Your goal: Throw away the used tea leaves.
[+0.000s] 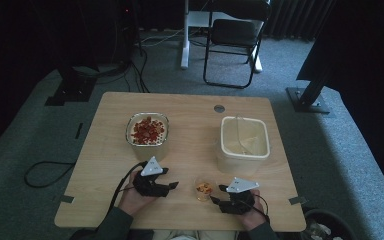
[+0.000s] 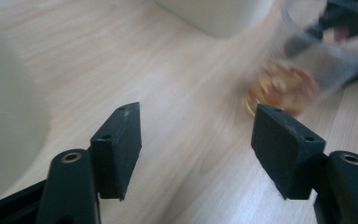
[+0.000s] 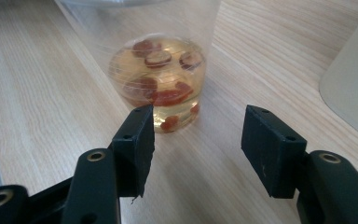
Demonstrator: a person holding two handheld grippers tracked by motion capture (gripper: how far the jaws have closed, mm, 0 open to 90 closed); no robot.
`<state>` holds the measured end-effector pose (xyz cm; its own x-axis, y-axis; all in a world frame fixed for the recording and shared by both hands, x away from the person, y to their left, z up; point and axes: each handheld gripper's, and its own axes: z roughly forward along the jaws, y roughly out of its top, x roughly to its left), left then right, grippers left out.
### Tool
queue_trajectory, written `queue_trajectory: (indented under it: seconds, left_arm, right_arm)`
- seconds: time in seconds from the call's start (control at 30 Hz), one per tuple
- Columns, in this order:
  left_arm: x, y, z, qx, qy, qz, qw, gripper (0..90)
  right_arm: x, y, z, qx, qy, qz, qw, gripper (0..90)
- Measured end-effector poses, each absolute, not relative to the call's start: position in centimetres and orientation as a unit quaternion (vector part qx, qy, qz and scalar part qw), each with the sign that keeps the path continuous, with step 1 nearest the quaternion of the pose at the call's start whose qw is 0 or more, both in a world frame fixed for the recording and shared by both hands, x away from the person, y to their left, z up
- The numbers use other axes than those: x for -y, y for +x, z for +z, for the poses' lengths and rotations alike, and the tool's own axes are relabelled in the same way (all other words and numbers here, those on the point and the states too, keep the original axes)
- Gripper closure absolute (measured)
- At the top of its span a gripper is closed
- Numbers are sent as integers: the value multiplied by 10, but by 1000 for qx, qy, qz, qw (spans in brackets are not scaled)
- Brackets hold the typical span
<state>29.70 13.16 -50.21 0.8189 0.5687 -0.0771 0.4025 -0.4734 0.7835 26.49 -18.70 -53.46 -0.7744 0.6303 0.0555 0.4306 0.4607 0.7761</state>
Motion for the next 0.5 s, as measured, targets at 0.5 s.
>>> queue_trajectory:
  seconds: [0.5]
  left_arm:
    - [-81,296,-509,-253,849,76,458,329]
  right_arm:
    - [169,279,-535,-847,305,412,137,550]
